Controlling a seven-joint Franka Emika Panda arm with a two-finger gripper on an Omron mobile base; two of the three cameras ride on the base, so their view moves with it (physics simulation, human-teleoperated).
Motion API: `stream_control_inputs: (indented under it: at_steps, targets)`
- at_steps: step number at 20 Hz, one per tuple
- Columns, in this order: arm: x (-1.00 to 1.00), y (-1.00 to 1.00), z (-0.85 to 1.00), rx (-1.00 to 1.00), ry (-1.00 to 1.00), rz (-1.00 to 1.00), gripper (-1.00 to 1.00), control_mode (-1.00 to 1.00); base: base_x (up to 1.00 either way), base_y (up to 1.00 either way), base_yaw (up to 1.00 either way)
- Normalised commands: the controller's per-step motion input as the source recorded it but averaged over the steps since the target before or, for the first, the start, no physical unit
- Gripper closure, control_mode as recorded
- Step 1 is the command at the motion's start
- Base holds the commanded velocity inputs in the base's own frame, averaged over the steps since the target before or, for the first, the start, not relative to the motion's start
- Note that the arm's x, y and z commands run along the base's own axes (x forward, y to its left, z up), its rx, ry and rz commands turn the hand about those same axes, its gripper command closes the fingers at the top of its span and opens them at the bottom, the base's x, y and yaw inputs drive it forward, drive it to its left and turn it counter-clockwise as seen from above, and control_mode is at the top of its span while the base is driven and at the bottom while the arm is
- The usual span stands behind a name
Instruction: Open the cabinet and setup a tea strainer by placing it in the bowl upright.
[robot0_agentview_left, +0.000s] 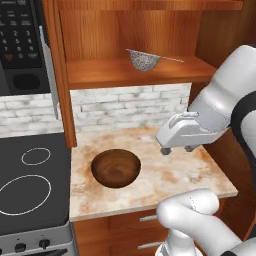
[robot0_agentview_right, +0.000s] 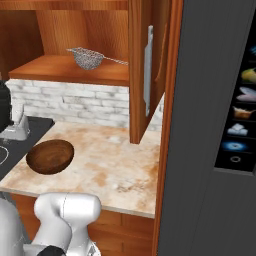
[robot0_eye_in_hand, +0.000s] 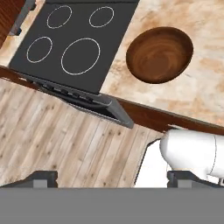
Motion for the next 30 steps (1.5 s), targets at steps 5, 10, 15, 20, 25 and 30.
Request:
stream_control_inputs:
  at_steps: [5,10,15,20,25,30]
  targets:
    - [0.70,-0.90,-0.03,-0.45,0.00,-0.05,-1.00,-1.00,0.00,0.00,0.00]
    - [0.51,-0.24,0.00,-0.47,-0.26,0.00,-1.00,-1.00,0.00,0.00,0.00]
    - [0.63,0.00,0.27,-0.22,-0.33,0.03,-1.00,-1.00,0.00,0.00,0.00]
    - [0.85,0.00,0.57,-0.01,-0.26,0.00,-1.00,-1.00,0.00,0.00,0.00]
    - [0.59,0.06,0.72,0.00,-0.16,-0.01,-1.00,-1.00,0.00,0.00,0.00]
    - [0.56,0.05,0.17,0.04,-0.15,-0.01,-1.00,-1.00,0.00,0.00,0.00]
